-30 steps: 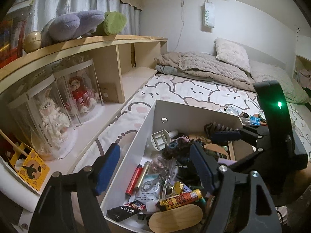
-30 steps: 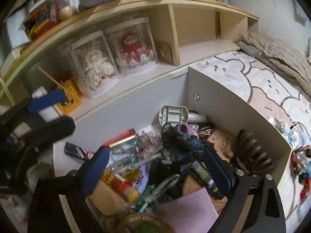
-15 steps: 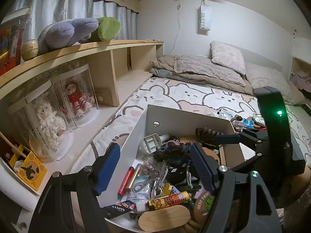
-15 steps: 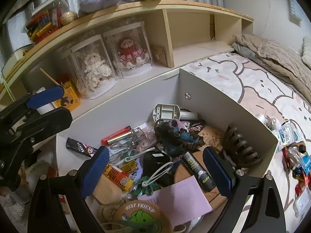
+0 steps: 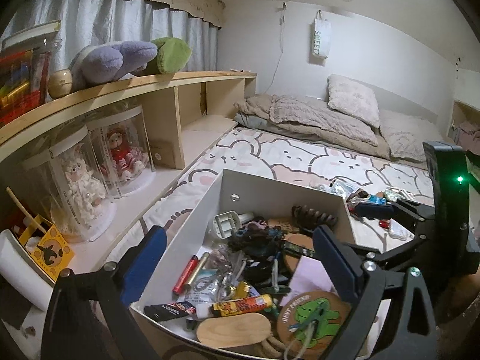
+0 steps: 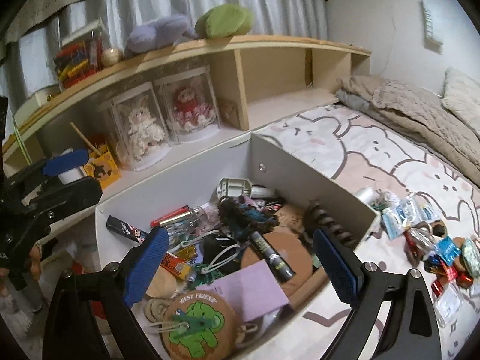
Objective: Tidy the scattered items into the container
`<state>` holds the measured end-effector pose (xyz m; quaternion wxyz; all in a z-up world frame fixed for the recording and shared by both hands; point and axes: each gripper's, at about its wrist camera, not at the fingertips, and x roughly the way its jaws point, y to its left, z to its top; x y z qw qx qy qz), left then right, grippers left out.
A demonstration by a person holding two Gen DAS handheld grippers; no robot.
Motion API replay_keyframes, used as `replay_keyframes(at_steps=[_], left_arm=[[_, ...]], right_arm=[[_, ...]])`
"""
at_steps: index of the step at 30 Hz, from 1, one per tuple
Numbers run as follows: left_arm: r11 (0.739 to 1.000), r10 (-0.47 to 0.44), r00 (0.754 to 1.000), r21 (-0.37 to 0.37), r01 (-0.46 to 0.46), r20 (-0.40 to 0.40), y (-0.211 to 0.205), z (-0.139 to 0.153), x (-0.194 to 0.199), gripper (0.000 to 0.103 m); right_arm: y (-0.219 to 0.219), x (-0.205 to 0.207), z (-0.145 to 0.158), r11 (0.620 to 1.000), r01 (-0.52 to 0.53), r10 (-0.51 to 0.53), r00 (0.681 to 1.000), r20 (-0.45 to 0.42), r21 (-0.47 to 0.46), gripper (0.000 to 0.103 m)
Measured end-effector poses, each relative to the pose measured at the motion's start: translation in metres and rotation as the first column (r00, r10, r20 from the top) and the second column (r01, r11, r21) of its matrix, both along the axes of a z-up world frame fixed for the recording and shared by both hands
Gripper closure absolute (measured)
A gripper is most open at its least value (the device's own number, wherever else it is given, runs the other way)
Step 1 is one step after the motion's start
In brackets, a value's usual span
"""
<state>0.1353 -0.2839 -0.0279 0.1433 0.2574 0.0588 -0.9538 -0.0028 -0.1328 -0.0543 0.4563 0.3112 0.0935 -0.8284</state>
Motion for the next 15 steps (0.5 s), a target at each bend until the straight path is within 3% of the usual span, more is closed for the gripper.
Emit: replay_keyframes(at_steps=[15], left_arm=[[0.999, 0.034, 0.998, 0.007, -0.034, -0.052, 0.032, 0.016, 0.031, 0.001]], right_arm=[[0.066, 0.027, 0.028, 0.996, 0.071, -0.075, 0.993, -0.086, -0.058, 0.006]])
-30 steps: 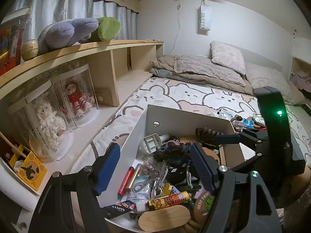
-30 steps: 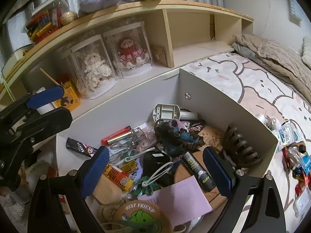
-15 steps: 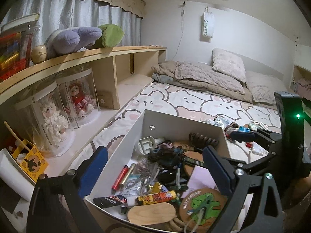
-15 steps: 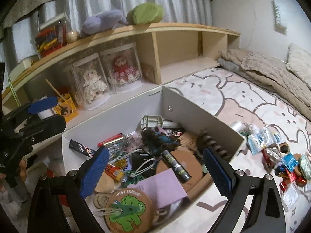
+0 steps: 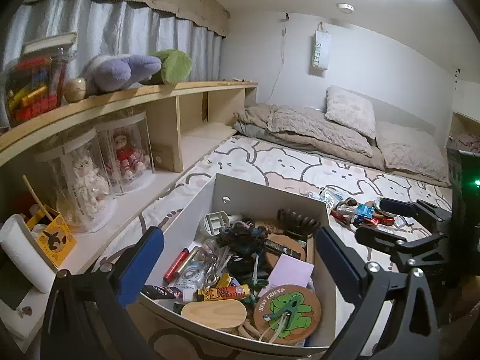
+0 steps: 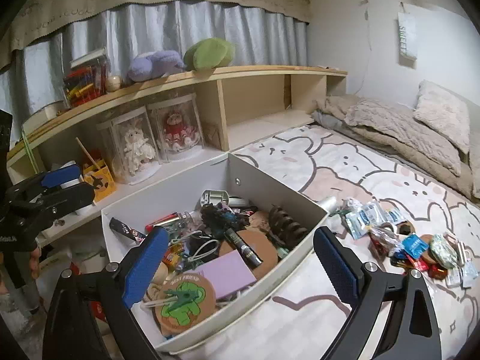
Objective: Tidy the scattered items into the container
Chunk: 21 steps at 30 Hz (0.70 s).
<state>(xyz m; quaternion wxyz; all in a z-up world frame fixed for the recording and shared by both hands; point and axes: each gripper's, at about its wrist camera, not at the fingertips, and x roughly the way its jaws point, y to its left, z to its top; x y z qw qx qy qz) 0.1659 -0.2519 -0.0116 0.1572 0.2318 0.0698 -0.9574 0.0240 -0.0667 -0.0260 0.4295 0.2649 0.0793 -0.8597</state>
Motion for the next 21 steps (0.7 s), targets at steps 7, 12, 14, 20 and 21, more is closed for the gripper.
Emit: replay_keyframes(at_steps=[7, 12, 14, 20, 21], left_arm=[[1.000, -0.021, 1.000, 0.006, 0.021, -0.020, 0.018, 0.005, 0.015, 0.001], [0.999, -0.034, 0.999, -0.005, 0.034, -0.021, 0.031, 0.006, 0.023, 0.001], [0.999, -0.037, 0.999, -0.010, 0.037, -0.023, 0.038, 0.007, 0.026, 0.001], [0.998, -0.047, 0.999, -0.053, 0.046, -0.020, 0.054, 0.007, 0.034, 0.001], [0.997, -0.049, 0.999, -0.066, 0.048, -0.018, 0.057, 0.008, 0.035, 0.001]], right_arm=[[0.027, 0.018, 0.005, 1.000, 0.014, -0.014, 0.999, -0.031, 0.004, 0.000], [0.044, 0.031, 0.005, 1.000, 0.026, -0.026, 0.998, -0.049, 0.004, 0.000], [0.052, 0.035, 0.005, 0.999, 0.038, -0.038, 0.997, -0.063, 0.006, 0.000], [0.072, 0.043, 0.004, 0.998, 0.061, -0.061, 0.995, -0.072, -0.013, 0.000], [0.075, 0.044, 0.004, 0.998, 0.064, -0.065, 0.995, -0.071, -0.014, 0.000]])
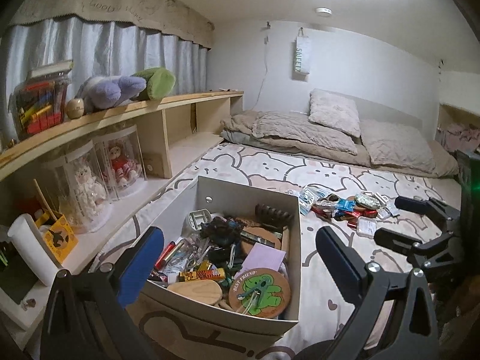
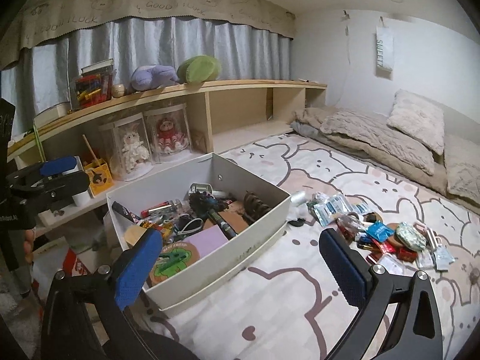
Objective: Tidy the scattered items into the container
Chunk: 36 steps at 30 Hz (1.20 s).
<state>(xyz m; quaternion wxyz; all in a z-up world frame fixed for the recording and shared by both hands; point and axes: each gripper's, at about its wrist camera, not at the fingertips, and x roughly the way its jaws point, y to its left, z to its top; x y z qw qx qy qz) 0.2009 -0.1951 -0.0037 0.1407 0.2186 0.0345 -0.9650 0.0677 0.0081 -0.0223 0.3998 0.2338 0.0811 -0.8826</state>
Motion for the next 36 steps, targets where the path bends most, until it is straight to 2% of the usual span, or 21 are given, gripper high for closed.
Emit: replay_keyframes(at_steps=[6, 13, 36], left_arm=[[1.000, -0.005, 1.000, -0.016, 0.005, -0.006, 0.011, 0.000, 0.008, 0.001], [0.997, 0.014, 1.000, -0.072, -0.013, 0.014, 0.025, -0.009, 0.013, 0.001], [0.999, -0.013, 0.998, -0.033, 0.015, 0.061, 0.027, -0.031, 0.013, 0.001]], right_arm=[[0.016, 0.006, -0.003, 1.000, 0.023, -0.023, 1.000, 0.000, 0.002, 0.000], [0.026, 0.009, -0.007, 0.999, 0.042, -0.042, 0.999, -0.003, 0.011, 0.000], [0.047, 0.011, -0.021, 0.996, 0.082, -0.083, 0.996, 0.023, 0.023, 0.000]])
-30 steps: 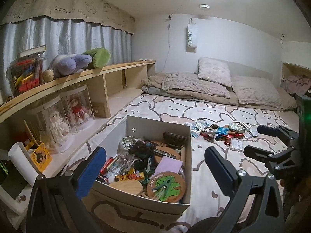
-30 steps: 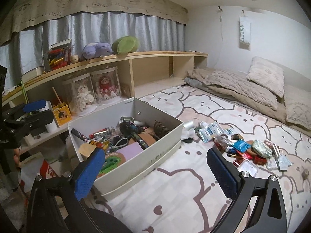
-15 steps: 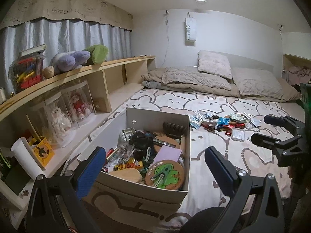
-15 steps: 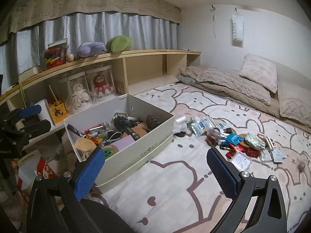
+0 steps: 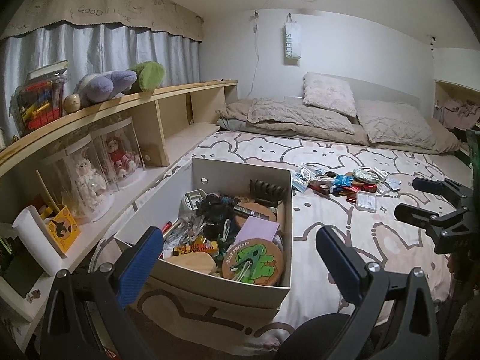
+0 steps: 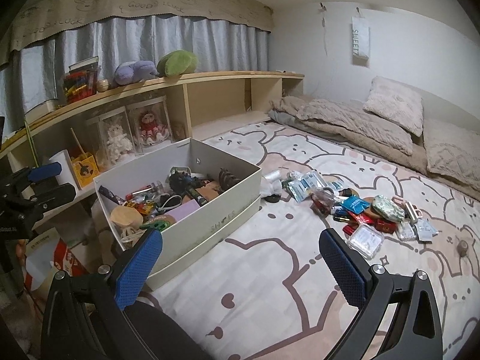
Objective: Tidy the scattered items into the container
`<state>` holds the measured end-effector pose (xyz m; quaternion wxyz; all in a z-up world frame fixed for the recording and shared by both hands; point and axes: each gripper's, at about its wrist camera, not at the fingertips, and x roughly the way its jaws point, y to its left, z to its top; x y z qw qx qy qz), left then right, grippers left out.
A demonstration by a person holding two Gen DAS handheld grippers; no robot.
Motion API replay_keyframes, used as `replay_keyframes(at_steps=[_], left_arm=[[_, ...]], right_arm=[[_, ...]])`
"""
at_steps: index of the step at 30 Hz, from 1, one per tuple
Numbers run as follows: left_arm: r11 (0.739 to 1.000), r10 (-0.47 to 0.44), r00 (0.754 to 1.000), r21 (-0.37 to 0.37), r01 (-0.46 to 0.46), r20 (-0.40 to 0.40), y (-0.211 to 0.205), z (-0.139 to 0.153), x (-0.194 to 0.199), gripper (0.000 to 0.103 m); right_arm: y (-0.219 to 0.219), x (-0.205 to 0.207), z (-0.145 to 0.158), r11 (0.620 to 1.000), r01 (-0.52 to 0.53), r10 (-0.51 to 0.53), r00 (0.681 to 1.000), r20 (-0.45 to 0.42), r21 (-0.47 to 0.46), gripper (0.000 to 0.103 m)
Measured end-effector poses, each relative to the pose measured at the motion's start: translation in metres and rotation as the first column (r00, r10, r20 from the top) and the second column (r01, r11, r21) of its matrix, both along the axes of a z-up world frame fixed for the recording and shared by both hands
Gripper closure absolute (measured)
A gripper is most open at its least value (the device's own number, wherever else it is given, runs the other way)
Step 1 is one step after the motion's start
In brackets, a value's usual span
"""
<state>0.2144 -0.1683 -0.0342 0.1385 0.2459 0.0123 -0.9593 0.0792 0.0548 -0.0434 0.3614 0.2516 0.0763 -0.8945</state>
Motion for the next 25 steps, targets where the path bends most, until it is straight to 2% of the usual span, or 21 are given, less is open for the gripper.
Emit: replay_keyframes(at_steps=[25], left_arm=[[1.000, -0.004, 1.000, 0.015, 0.004, 0.025, -0.0016, -0.0091, -0.0032, 0.001]], right_arm=[[-0.0027, 0.0014, -0.0022, 1.000, -0.004, 0.004, 1.000, 0.005, 0.004, 0.000]])
